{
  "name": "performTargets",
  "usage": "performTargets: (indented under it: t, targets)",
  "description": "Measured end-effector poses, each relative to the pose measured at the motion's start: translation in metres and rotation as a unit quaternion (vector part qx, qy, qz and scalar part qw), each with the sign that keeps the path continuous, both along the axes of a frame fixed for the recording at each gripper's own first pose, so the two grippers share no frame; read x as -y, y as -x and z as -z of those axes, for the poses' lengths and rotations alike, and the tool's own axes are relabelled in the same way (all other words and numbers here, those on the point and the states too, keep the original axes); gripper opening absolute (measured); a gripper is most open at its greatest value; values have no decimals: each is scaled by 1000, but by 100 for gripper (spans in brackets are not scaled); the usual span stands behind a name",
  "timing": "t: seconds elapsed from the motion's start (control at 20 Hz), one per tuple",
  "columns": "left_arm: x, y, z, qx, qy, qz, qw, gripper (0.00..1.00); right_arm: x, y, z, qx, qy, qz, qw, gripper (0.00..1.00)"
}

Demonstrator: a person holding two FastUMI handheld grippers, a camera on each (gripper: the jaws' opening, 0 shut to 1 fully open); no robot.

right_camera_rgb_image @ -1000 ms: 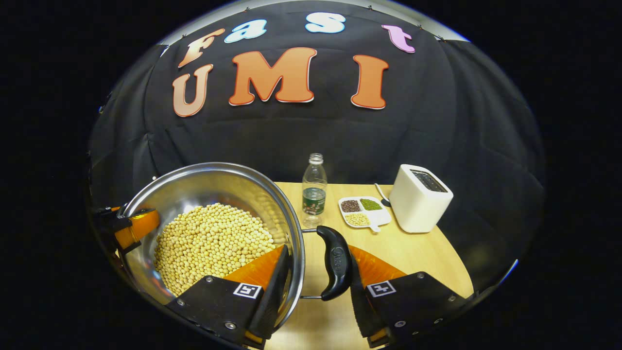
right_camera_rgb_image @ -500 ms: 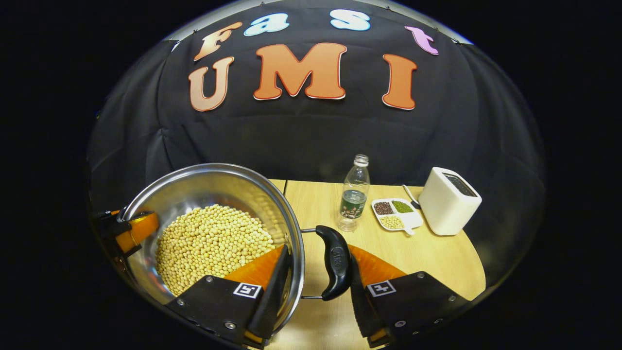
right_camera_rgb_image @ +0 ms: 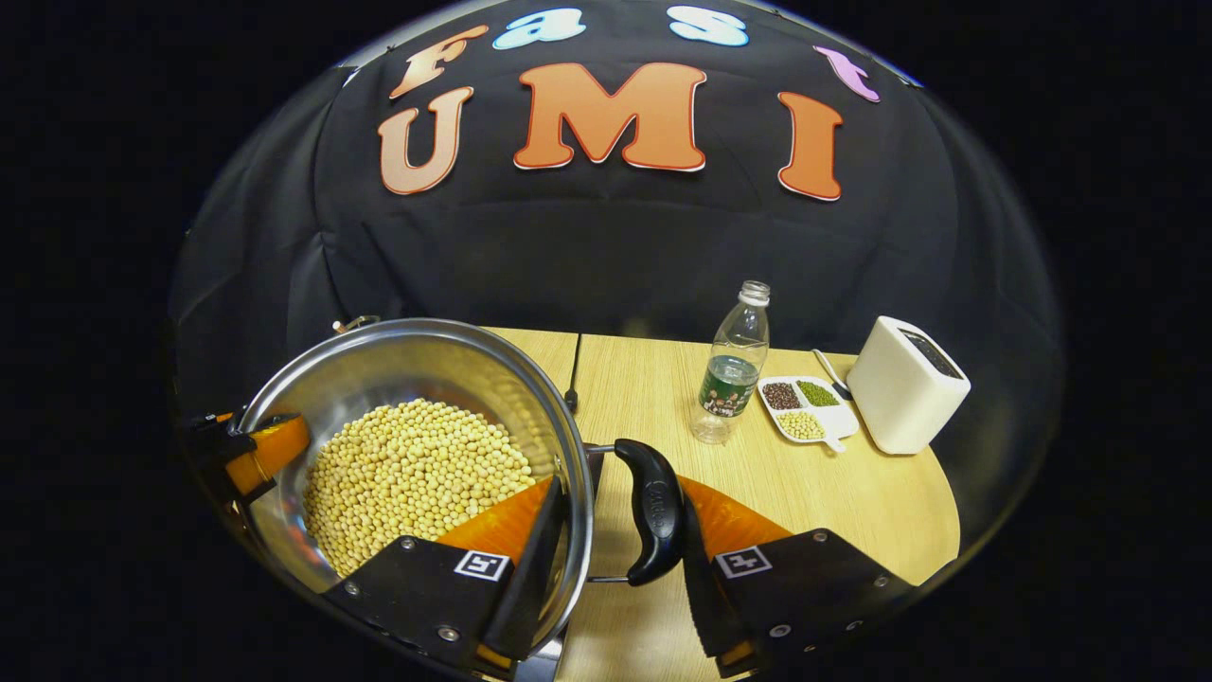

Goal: First push the handle of the pot to place it horizontally, then grasp the pot with both hands and set it on the induction cooktop.

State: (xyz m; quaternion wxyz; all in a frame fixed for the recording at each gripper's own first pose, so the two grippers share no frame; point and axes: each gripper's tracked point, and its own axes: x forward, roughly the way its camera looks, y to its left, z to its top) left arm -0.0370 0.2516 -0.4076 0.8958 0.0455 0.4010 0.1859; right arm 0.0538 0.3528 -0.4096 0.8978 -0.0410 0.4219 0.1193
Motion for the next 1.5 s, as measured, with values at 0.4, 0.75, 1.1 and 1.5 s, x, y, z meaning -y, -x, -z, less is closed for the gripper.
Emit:
performTargets:
  t: [0.4, 0.75, 1.1, 1.5]
  targets:
    - [-12, 2, 29, -19, 7, -10, 1000, 77, -13, -3, 28, -24, 7, -5, 1000, 65]
    - [-18, 3, 51, -33, 19, -17, 999, 80, -21, -7, 38, -35, 16, -8, 999, 65]
    - [-21, 6, 67, -41, 30, -26, 998, 77, -26, -4, 48, -49, 24, -9, 998, 65]
    - [-19, 4, 73, -48, 24, -25, 998, 86, -31, -4, 52, -67, 9, -7, 998, 66]
